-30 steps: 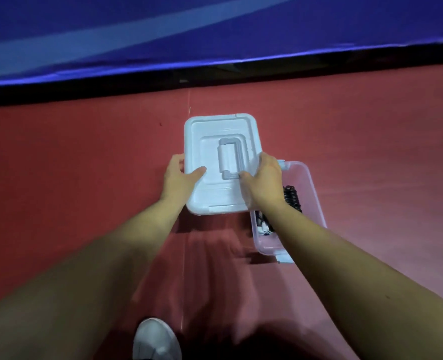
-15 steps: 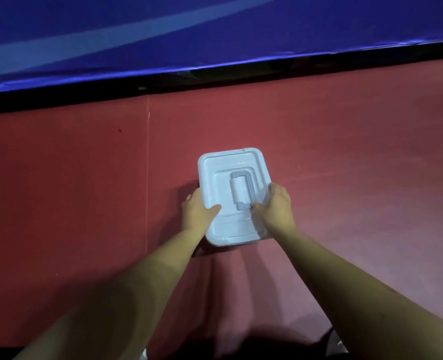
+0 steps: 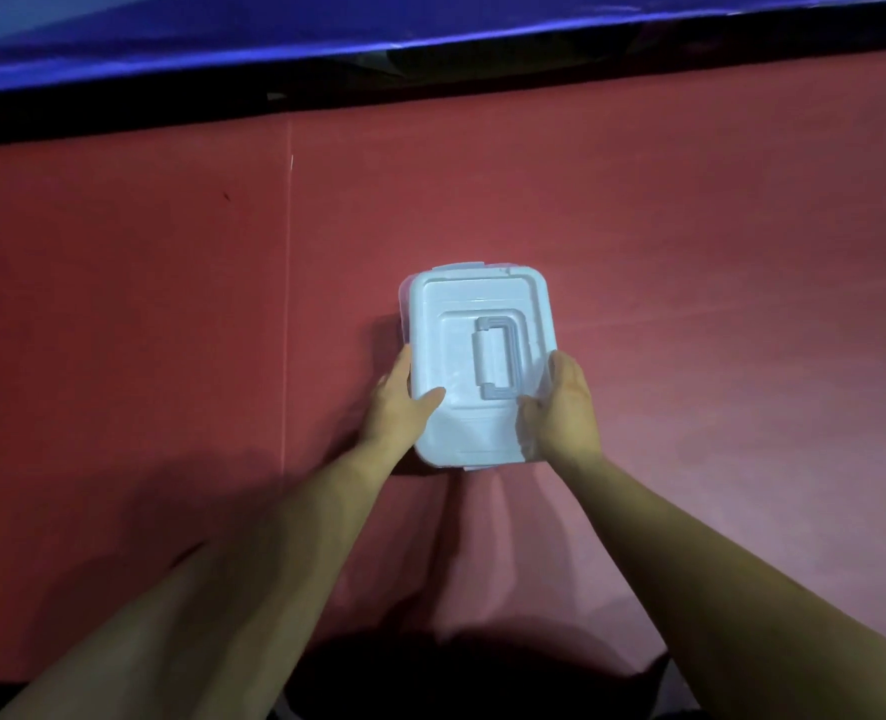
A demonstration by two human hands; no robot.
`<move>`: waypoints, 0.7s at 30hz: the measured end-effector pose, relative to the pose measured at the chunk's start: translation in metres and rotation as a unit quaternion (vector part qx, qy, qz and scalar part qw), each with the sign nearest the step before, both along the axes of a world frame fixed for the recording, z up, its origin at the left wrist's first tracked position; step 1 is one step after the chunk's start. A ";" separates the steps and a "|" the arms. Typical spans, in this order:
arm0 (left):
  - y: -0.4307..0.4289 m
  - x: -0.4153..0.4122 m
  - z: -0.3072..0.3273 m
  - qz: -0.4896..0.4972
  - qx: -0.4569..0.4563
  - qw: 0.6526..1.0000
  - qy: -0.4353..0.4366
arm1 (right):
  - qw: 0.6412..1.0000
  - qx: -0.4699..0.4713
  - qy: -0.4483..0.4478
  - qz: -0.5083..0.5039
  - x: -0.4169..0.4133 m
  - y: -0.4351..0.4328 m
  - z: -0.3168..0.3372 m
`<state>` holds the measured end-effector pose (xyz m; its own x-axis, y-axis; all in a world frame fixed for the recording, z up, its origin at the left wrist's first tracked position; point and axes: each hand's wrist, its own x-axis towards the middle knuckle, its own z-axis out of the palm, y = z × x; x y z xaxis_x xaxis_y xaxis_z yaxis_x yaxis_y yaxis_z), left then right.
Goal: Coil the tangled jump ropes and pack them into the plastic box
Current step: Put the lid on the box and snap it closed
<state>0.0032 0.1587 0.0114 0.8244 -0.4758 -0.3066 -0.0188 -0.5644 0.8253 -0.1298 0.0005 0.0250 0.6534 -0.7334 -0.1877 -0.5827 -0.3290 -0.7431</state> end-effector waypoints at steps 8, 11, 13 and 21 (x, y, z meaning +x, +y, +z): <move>-0.005 0.005 -0.013 0.026 0.061 0.998 -0.002 | 0.999 0.012 -0.036 0.011 0.012 -0.002 -0.007; -0.012 0.005 -0.010 -0.020 0.123 0.992 0.016 | 0.998 0.061 -0.026 -0.001 0.007 -0.006 -0.009; -0.015 0.003 -0.007 -0.049 0.163 0.985 0.016 | 0.997 0.068 -0.012 0.017 0.003 -0.011 -0.010; -0.021 0.000 0.007 -0.034 0.225 0.971 -0.072 | 0.998 0.058 -0.011 0.017 0.004 -0.014 -0.005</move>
<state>0.0027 0.1381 0.0182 0.8454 -0.3757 -0.3796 -0.1662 -0.8606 0.4815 -0.1260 -0.0137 0.0199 0.6818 -0.6855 -0.2554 -0.5560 -0.2588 -0.7899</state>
